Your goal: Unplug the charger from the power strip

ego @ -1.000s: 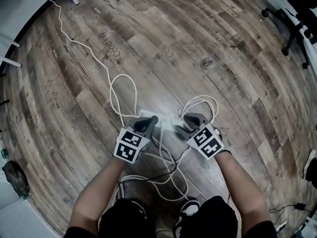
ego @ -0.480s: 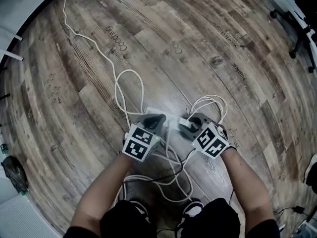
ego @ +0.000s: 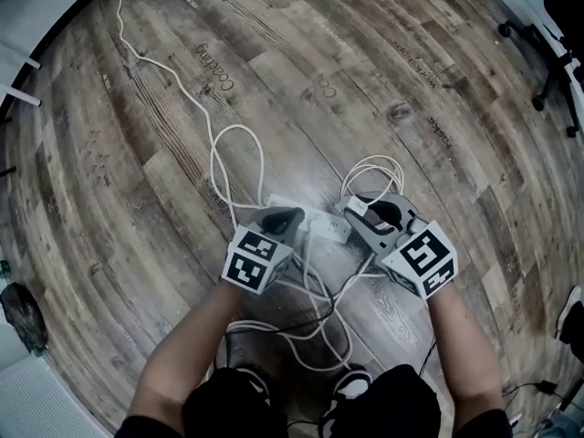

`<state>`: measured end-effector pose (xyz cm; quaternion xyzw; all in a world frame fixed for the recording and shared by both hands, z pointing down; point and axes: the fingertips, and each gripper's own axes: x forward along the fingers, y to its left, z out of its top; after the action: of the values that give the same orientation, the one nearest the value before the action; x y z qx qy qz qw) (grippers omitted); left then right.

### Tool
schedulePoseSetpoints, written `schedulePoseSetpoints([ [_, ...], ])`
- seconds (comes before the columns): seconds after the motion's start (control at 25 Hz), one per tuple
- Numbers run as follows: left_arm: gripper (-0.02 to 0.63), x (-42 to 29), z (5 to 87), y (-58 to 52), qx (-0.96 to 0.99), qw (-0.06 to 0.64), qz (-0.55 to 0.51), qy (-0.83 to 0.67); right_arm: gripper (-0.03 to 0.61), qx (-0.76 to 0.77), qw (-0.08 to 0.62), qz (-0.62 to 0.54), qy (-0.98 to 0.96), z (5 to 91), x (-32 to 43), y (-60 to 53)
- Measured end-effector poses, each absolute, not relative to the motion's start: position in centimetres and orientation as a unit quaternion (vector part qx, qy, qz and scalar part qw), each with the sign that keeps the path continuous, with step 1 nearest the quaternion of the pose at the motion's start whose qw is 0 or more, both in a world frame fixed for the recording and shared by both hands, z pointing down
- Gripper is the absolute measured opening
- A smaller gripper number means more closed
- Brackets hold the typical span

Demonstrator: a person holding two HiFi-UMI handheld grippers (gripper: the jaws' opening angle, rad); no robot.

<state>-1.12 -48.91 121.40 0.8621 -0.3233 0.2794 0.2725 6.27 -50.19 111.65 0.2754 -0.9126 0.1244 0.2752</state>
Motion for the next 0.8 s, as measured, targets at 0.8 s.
schedulePoseSetpoints([
  [0.8,0.021,-4.4,70.8,-46.4,0.854,0.257,0.095,-0.443,0.107,0.420,0.098,0.188,-0.883,67.1,9.9,-41.7],
])
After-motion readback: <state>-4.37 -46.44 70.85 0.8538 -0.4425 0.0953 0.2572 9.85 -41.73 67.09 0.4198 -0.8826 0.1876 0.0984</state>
